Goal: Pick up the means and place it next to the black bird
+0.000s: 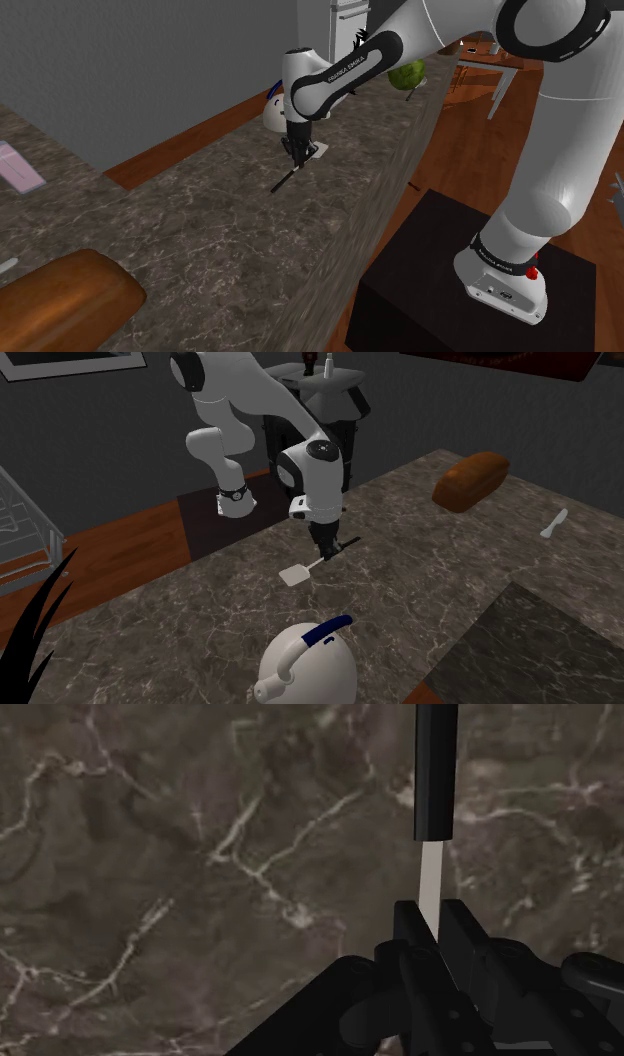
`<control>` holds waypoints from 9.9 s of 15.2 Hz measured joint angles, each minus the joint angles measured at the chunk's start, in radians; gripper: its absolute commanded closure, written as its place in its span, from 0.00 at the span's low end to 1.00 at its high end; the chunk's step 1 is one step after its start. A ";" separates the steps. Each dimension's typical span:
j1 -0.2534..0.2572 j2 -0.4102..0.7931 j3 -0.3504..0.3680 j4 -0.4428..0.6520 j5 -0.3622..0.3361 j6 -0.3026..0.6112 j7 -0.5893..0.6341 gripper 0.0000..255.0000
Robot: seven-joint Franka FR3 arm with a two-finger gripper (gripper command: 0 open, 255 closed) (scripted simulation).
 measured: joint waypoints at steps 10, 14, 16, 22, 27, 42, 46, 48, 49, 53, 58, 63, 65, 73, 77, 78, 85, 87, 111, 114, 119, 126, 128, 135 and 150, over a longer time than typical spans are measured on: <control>-0.007 -0.053 0.007 0.045 0.023 -0.094 -0.011 1.00; -0.010 -0.076 0.010 0.070 0.032 -0.141 -0.015 1.00; -0.011 -0.085 0.011 0.087 0.036 -0.167 -0.016 1.00; -0.014 -0.115 0.013 0.134 0.047 -0.241 -0.021 1.00; -0.014 -0.128 0.014 0.185 0.052 -0.305 -0.020 1.00; -0.013 -0.140 0.016 0.373 0.056 -0.504 -0.015 1.00; -0.011 -0.137 0.017 0.430 0.054 -0.558 -0.011 1.00; -0.009 -0.128 0.018 0.468 0.051 -0.588 -0.007 1.00; -0.007 -0.125 0.019 0.486 0.049 -0.603 -0.004 1.00; -0.004 -0.111 0.020 0.562 0.044 -0.665 -0.001 1.00; 0.004 -0.087 0.023 0.657 0.035 -0.737 0.009 1.00; 0.019 -0.044 0.027 0.786 0.018 -0.826 0.021 1.00; 0.026 -0.030 0.029 0.837 0.012 -0.863 0.026 1.00; 0.060 0.063 0.030 1.072 -0.027 -1.010 0.035 1.00; -0.035 -0.036 0.006 0.933 0.018 -0.969 -0.056 1.00; -0.057 -0.060 -0.003 0.903 0.029 -0.963 -0.082 1.00; -0.180 -0.135 -0.072 0.815 0.065 -0.954 -0.258 1.00; -0.216 -0.169 -0.095 0.765 0.077 -0.941 -0.312 1.00; -0.538 0.077 -0.316 1.125 0.073 -1.083 -0.854 1.00; -0.544 0.029 -0.318 1.002 0.074 -1.008 -0.864 1.00; -0.546 -0.031 -0.318 0.841 0.076 -0.906 -0.869 1.00; -0.547 -0.089 -0.319 0.658 0.078 -0.781 -0.875 1.00; -0.548 -0.098 -0.320 0.617 0.079 -0.750 -0.878 1.00; -0.548 -0.125 -0.319 0.488 0.080 -0.647 -0.882 1.00; -0.549 -0.134 -0.320 0.271 0.081 -0.440 -0.891 1.00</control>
